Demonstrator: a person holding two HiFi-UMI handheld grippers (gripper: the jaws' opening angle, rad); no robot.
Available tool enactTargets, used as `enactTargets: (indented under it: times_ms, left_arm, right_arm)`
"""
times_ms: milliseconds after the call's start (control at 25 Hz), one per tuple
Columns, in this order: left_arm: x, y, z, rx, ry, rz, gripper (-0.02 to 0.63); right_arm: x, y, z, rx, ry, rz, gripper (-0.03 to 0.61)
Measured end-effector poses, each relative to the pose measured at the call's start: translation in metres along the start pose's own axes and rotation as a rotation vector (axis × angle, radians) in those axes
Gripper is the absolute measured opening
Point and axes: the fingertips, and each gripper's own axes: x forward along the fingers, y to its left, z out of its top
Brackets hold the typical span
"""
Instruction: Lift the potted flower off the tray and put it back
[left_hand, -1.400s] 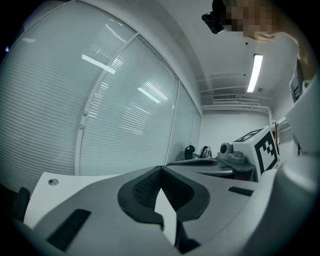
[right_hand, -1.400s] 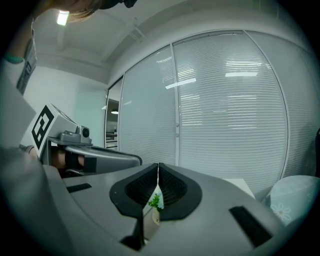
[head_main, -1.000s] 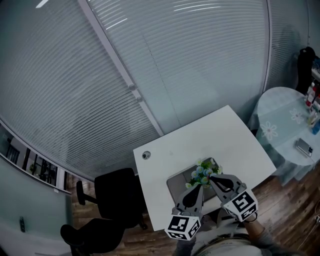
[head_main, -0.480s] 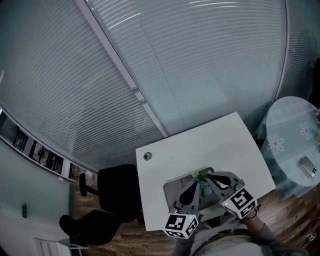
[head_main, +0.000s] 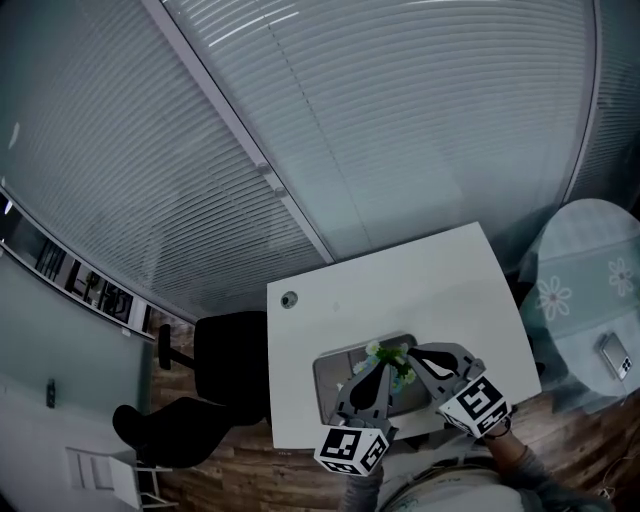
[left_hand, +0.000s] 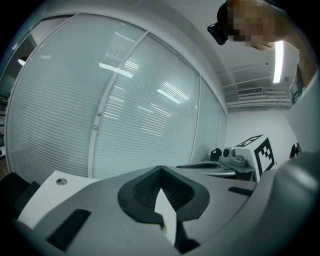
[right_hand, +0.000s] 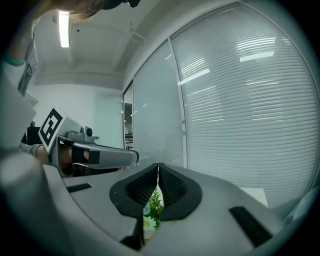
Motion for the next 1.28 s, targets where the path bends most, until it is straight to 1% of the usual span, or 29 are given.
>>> enactTargets:
  times_ms: [160, 320, 560, 720, 840, 1040, 1280]
  left_arm:
    - [-0.001, 0.001, 0.002, 0.014, 0.003, 0.000, 0.011]
    - [0.001, 0.010, 0.004, 0.022, 0.009, -0.039, 0.011]
    - [-0.002, 0.035, 0.008, 0.063, 0.045, -0.116, 0.011]
    - [-0.005, 0.055, 0.001, 0.048, 0.071, -0.161, 0.011]
    - [-0.010, 0.067, -0.005, 0.039, 0.086, -0.182, 0.011]
    - [-0.013, 0.084, -0.017, 0.022, 0.116, -0.183, 0.011]
    - [-0.021, 0.101, -0.025, 0.013, 0.137, -0.150, 0.011]
  right_arm:
    - [0.002, 0.000, -0.003, 0.015, 0.006, 0.003, 0.018]
    - [0.007, -0.002, -0.004, 0.027, 0.002, -0.030, 0.018]
    - [0.022, -0.001, -0.010, 0.044, 0.028, -0.134, 0.018]
    - [0.025, -0.002, -0.019, 0.066, 0.042, -0.220, 0.018]
    - [0.023, -0.001, -0.026, 0.083, 0.059, -0.264, 0.018]
    - [0.020, -0.003, -0.038, 0.101, 0.092, -0.303, 0.018]
    - [0.023, -0.005, -0.048, 0.107, 0.123, -0.311, 0.018]
